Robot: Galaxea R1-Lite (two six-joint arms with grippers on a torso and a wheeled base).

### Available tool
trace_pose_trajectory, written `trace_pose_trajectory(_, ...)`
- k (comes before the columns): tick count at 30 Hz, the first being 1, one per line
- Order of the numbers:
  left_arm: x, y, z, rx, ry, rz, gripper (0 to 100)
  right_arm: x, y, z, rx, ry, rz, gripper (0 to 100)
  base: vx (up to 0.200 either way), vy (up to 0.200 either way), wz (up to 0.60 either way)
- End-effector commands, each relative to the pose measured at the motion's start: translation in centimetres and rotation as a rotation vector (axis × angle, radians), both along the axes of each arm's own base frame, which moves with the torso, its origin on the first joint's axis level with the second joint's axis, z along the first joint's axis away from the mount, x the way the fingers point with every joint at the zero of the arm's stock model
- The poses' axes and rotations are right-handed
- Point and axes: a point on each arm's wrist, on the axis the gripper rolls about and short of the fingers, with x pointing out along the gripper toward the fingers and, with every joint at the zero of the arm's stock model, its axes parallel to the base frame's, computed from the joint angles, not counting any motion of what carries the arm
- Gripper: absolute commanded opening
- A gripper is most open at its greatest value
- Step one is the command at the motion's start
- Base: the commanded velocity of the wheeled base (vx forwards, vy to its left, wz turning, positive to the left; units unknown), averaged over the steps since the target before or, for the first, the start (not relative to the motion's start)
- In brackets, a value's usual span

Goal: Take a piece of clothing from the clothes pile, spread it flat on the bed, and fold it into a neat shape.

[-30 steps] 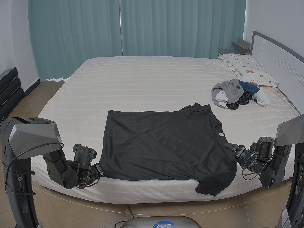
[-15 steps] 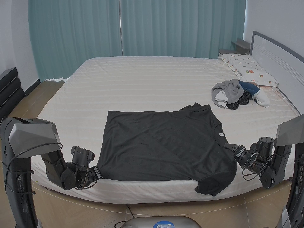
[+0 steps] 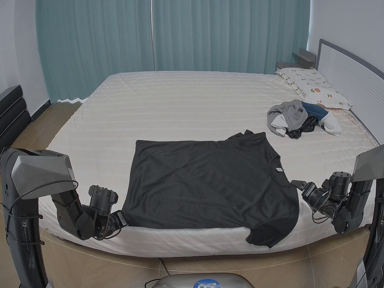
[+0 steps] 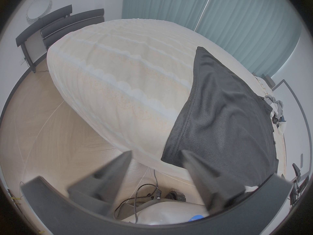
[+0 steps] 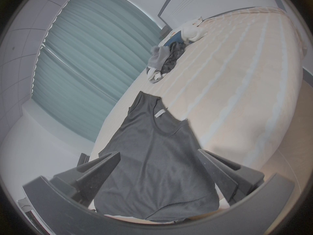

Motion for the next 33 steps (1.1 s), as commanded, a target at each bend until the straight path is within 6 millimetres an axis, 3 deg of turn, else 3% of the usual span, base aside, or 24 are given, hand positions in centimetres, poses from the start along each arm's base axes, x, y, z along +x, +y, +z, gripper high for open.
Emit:
trace_pose_trajectory(1, 0.2, 0.0, 0.1, -0.005, -0.011, 0.003, 100, 0.4, -1.2, -0.4, -0.02, 0.037, -0.025, 100, 0.0, 0.0, 0.0)
trace_pose_trajectory(12, 0.7, 0.3, 1.4, -0.138, -0.043, -0.014, 100, -0.4, -1.5, -1.1, -0.053, 0.122, 0.048, 100, 0.0, 0.0, 0.0)
trace_pose_trajectory(22, 1.3, 0.1, 0.5, -0.177, -0.086, -0.035, 100, -0.4, -1.6, -1.8, -0.047, 0.153, 0.069, 100, 0.0, 0.0, 0.0)
trace_pose_trajectory(33, 0.5, 2.4, 0.0, -0.216, -0.12, -0.28, 100, -0.3, -1.4, -1.9, -0.044, 0.154, 0.082, 100, 0.0, 0.0, 0.0)
